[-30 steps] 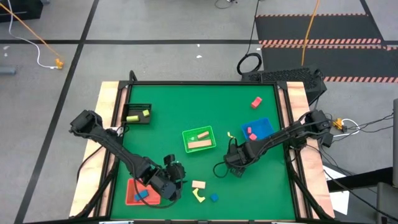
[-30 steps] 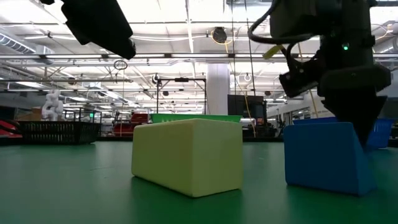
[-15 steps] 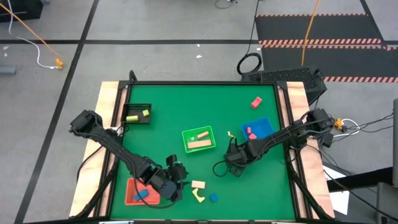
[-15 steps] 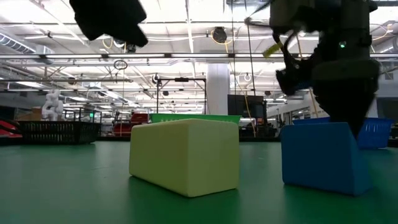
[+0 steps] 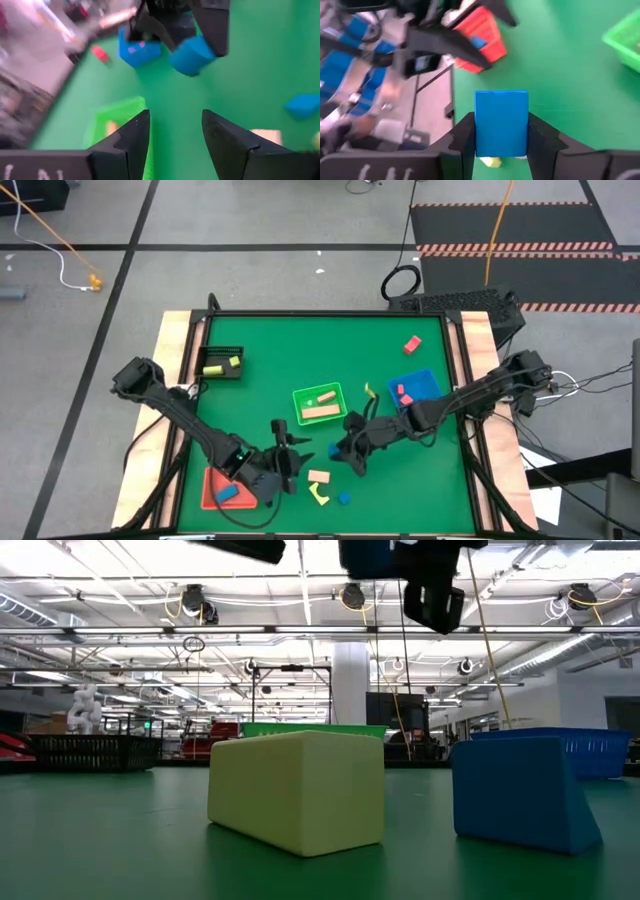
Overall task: Sort & place blocks by color
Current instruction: Put the top blue block into the red bin
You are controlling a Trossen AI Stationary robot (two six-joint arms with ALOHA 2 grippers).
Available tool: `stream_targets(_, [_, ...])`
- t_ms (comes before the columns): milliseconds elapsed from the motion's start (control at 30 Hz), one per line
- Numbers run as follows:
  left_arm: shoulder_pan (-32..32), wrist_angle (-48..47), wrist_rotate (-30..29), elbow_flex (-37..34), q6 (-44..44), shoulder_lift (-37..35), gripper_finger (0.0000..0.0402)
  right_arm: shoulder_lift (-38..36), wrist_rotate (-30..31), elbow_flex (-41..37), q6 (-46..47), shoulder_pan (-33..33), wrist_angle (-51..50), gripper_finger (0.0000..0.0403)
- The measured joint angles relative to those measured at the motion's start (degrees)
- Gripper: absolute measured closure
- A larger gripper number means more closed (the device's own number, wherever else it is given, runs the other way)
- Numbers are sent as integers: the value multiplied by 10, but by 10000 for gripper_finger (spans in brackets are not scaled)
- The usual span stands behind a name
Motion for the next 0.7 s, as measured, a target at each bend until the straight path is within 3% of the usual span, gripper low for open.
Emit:
stream_targets(167, [-1,44,13,0,170,0,220,-2,-87,0,-6,-1,24,290])
stream_targets(367, [0,123,150,0,338,0,220,-1,-154,0,5,-8,21,290])
stream_targets(567, [13,218,171,0,399,0,220,-1,-161,0,-3,-9,22,290])
stream_targets(700, [26,225,198,0,398,0,220,-1,-161,0,-10,-7,52,290])
